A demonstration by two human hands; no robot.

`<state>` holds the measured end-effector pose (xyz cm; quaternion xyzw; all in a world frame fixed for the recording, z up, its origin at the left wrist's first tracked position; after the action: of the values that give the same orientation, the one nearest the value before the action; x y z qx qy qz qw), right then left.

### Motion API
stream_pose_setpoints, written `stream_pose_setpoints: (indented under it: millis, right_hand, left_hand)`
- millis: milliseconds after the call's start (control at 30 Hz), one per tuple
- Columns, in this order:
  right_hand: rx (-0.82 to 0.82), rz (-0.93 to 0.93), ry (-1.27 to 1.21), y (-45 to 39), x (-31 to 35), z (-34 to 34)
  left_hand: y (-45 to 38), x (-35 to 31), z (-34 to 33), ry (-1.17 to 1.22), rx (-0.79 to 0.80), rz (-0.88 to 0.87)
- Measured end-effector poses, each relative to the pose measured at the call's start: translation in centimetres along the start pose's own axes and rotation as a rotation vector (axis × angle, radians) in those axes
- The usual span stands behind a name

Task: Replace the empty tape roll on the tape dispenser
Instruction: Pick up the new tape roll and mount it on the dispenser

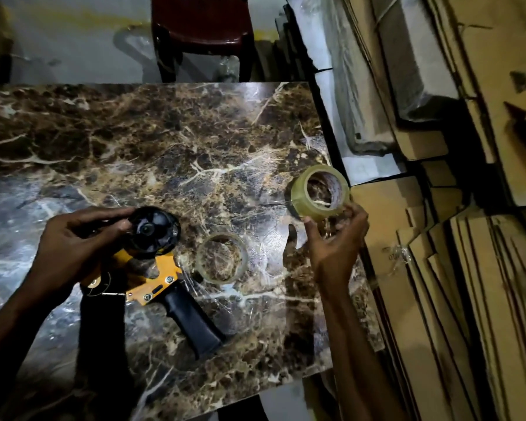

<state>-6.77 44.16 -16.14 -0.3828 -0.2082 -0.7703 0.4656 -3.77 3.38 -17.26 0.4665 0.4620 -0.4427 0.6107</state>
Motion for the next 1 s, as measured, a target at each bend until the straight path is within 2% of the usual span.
stream_pose_setpoints:
  millis: [167, 300, 467, 633, 800, 1000]
  right_hand:
    - [0.045, 0.028, -0.048, -3.0, -0.3, -0.5]
    - [0.120, 0.108, 0.045, -4.5, -0.2, -1.3]
    - [0.146, 0.172, 0.092, -5.4, 0.4, -1.6]
    - [0.200, 0.235, 0.043, -4.9, 1.8, -2.5]
    - [0.349, 0.310, -0.028, -3.9, 4.6, -5.3]
    - [0.557, 0.342, -0.143, -2.3, 8.2, -9.6]
  left_hand:
    - [-0.1, 0.0, -0.4, -0.093, 0.001, -0.044]
    - [-0.1, 0.1, -0.4, -0.107, -0.017, -0.017]
    - [0.0, 0.3, -0.1, -0.087, -0.028, 0.040]
    - [-0.1, 0.2, 0.3, -0.041, -0.022, 0.004]
    - [0.1, 0.8, 1.4, 0.049, -0.046, 0.029]
    - [0.3, 0.9, 3.5, 0.026, -0.036, 0.010]
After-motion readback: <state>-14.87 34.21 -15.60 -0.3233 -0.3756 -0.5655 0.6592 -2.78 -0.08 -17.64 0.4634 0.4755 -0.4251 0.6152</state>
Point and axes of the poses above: each hand's wrist, its own y-axis away from the middle knuckle, its own z-axis out of the back of the hand, x = y × z, the point moved 4 cm from there along -y, towards the middle knuckle, and after that the axes turned 2 degrees about -z, right-handed, at the moved point
